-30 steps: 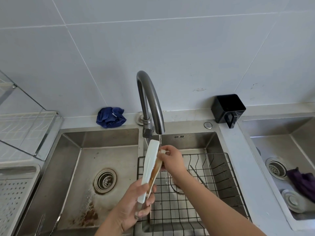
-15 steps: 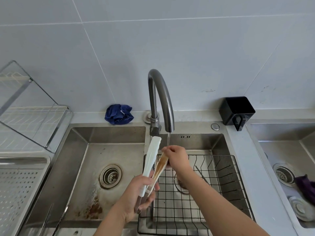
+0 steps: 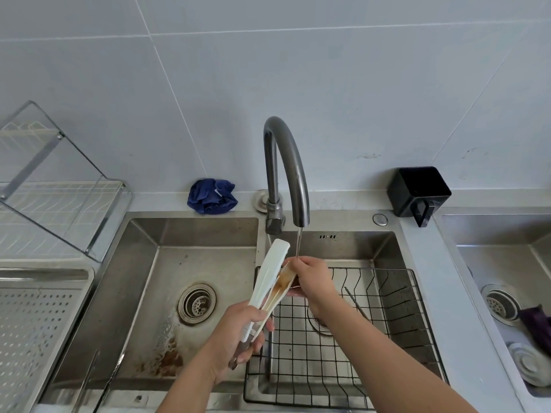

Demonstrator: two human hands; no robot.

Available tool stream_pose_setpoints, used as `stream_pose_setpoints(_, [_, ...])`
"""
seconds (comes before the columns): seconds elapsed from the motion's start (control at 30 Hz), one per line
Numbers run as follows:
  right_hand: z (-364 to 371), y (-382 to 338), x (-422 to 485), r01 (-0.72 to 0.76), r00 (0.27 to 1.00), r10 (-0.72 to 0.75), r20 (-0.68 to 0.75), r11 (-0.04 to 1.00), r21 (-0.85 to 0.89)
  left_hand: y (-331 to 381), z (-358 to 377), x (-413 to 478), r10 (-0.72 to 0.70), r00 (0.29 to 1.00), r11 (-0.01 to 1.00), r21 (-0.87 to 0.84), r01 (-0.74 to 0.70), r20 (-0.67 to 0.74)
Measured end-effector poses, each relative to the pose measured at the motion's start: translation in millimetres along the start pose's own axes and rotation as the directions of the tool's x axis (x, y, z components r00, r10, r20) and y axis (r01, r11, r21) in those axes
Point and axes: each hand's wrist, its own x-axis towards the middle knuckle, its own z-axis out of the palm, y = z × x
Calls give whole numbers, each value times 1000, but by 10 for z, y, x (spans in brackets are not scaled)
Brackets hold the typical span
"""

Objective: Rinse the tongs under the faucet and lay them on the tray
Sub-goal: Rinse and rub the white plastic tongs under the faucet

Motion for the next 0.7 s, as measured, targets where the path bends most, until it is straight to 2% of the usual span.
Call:
stream_pose_setpoints(0.07, [-13,25,-13,-11,1000,11,4,1000,11,-13,-2,-13,-9,1000,999,-35,9,-1])
stream_pose_setpoints(0.27, [63,172,-116,-33,998,24,58,987,155,-27,10,17,-23,999,998,60,25,-36])
stream_pose_setpoints(0.4, [59,223,-107,-10,997,2,79,995,100,5,13,35,-29,999,997,66,32,-43])
stream_pose_setpoints(0.57, [31,115,-134,-1,975,-36,217,986,168,90,-8,45,-26,999,999,26,27,-41])
stream_pose_setpoints(0.7, [139,184,-250,61,965,-78,249,995,75,134,-12,82,-22,997,996,85,28,-73])
